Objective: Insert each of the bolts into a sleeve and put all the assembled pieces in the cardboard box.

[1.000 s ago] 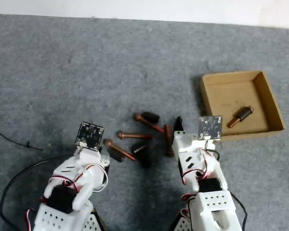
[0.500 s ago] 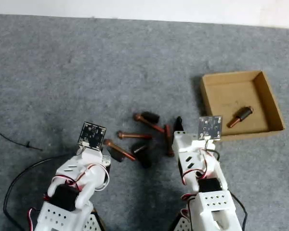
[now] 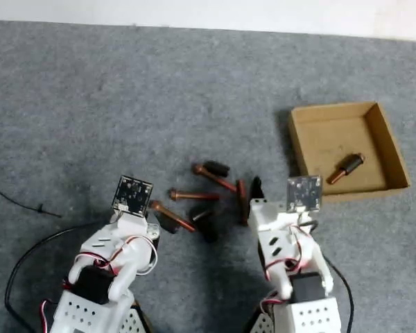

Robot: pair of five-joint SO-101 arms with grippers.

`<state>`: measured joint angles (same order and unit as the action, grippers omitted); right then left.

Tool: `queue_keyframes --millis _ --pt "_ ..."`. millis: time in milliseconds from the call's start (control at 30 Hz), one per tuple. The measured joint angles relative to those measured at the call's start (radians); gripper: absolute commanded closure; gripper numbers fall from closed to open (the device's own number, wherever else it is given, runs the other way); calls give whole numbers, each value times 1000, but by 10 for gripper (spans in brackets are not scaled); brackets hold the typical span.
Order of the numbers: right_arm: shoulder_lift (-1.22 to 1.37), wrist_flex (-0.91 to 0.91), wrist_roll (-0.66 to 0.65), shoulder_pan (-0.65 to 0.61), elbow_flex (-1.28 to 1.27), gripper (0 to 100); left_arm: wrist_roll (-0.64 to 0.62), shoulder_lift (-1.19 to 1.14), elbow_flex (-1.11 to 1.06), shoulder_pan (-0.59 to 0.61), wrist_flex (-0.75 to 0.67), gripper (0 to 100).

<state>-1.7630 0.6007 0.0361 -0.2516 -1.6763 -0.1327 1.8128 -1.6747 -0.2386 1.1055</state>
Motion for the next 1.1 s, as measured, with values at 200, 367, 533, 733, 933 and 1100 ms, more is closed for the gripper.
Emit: queue_keyframes --millis 200,367,533,733,933,1100 --pt "-8 49 0 -14 0 757 0 0 0 0 0 995" --pt "-52 49 0 -18 0 757 0 0 0 0 0 995" --pt "-58 55 -34 -18 0 757 0 -2 0 80 -48 995" --pt "-3 55 -94 -78 0 757 -2 -2 0 215 -157 995" --pt "233 46 -94 -147 91 757 0 -2 0 221 -170 995" --pt "532 -86 -97 -207 249 757 2 -2 0 249 -170 995"
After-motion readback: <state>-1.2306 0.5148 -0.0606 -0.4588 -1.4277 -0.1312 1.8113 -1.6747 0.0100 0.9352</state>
